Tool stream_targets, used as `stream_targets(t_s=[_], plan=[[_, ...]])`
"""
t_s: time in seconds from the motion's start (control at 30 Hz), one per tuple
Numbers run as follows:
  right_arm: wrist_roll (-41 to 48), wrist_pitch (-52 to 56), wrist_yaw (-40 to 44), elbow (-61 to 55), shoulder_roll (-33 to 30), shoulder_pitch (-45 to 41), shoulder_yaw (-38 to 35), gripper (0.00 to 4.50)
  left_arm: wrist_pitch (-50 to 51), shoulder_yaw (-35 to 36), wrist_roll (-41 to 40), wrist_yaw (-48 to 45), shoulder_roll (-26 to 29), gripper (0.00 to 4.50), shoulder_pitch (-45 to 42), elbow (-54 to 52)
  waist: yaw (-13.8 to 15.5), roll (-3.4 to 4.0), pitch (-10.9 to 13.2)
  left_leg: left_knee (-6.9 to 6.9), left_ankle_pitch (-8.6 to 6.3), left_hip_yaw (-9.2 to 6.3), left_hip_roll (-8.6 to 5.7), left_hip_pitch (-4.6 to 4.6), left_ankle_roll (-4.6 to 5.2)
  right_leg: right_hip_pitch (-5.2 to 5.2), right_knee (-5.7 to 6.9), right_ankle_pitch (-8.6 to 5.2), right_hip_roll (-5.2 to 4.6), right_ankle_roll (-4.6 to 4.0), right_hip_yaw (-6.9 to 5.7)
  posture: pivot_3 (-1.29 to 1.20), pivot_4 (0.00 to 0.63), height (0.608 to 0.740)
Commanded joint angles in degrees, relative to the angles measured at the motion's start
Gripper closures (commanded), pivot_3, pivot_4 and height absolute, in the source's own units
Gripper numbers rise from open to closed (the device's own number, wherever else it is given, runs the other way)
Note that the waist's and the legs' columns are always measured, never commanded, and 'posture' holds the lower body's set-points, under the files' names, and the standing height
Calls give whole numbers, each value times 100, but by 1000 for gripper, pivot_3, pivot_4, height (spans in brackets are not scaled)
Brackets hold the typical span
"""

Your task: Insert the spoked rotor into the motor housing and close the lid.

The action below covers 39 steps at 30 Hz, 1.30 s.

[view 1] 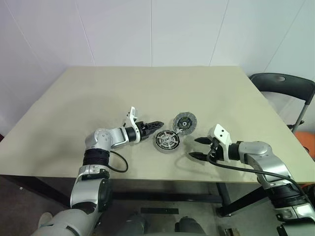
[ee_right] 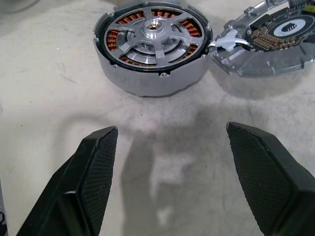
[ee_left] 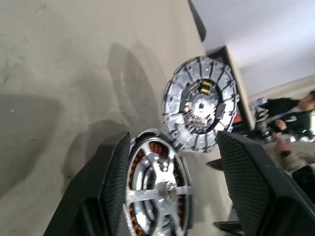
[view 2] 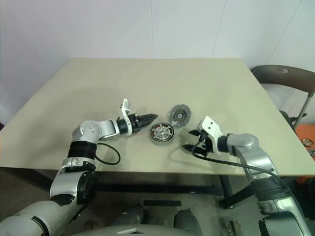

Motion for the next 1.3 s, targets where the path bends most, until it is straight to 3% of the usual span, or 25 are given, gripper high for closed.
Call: stream_targets(t_s=[0.03,0.1,0.2,0.43,0.7,0.97,1.3], plan=[[20,-92,10,-103,-9,-118,-45,781,-725,-363,232,-418,7,1512,118,-696,2,0,0,0,0,0,0,-1,0,0,0,0,0,0,0,0,0,740],[17,-91,22,-91,-18,-132,-44,781,-1157,-600,428,-631,29,1512,257,-892,10,0,0,1,0,0,0,-1,0,0,0,0,0,0,0,0,0,740],[11,-95,37,-68,-27,-160,-41,781,-1961,-918,770,-905,41,2130,512,-1123,11,0,0,1,0,3,0,0,0,2,-1,0,-1,-1,0,0,0,740],[-2,-120,59,-31,-25,-204,-21,781,-3291,-1666,1692,-1081,27,4466,809,-961,20,1,0,2,-1,3,0,-1,3,2,-2,0,-1,-1,1,0,0,740],[4,-113,60,-53,-9,-196,2,781,-4207,-1832,2076,-1190,-256,4466,747,-553,20,0,0,1,-4,3,0,-2,7,3,-6,0,-2,0,0,0,0,740],[7,-92,18,-108,11,-159,6,781,-4796,-2749,3131,-1545,126,4466,1124,216,18,7,-8,2,-4,3,0,5,8,5,-6,0,0,0,0,0,0,740],[529,269,60,-372,213,-328,-244,781,-5133,-1940,2456,-1620,155,4466,1095,-455,1,10,-10,4,-5,1,3,10,9,9,-5,0,1,1,0,0,0,740]])
